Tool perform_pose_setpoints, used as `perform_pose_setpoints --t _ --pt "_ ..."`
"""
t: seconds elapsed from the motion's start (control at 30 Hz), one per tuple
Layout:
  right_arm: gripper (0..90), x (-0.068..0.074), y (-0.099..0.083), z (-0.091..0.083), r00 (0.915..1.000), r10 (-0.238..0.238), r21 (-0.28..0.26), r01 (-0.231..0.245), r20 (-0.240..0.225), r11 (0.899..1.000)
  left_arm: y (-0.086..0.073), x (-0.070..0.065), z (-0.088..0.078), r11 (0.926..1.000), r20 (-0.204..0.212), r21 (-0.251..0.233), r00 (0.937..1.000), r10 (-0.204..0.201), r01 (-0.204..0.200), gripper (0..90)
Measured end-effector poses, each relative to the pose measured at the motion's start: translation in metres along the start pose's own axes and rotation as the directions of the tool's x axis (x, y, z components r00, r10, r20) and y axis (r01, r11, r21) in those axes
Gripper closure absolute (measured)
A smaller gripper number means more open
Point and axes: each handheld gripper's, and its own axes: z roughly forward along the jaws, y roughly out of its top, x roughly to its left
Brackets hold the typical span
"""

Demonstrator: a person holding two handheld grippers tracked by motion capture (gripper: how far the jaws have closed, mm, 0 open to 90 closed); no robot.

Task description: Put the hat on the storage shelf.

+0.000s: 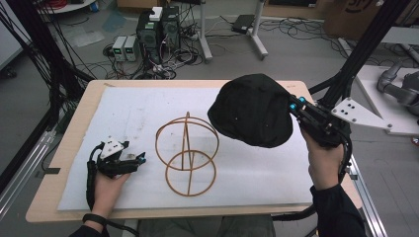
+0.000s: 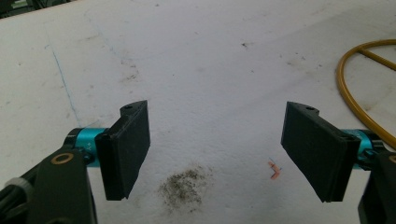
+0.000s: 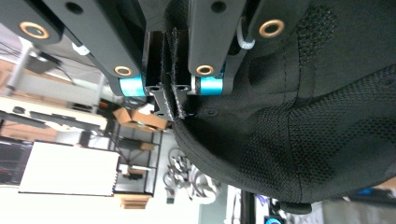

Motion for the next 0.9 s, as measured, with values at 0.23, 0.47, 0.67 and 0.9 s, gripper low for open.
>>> perform_pose_setpoints --t 0.23,0.47,0.67,0.9 --pt "89.1 0.023 0.018 0.015 0.9962 0.007 -0.037 -0.01 -0.087 0.999 0.0 0.0 0.0 1.0 0.001 0.002 1.0 0.004 -0.004 24.0" --pt "89.0 0.046 0.025 0.031 0.9812 0.041 -0.045 -0.05 -0.189 0.998 0.0 0.0 -0.001 0.9999 0.003 0.004 0.9999 0.011 -0.011 24.0" --pt "89.0 0.065 0.023 0.045 0.963 0.067 -0.029 -0.077 -0.261 0.997 0.0 -0.001 -0.001 0.9999 0.001 -0.003 0.9999 0.012 -0.012 23.9" --pt "89.0 0.078 0.015 0.058 0.9528 0.066 -0.003 -0.07 -0.296 0.998 0.0 -0.001 -0.001 0.9999 0.003 -0.002 0.9999 0.014 -0.014 24.0"
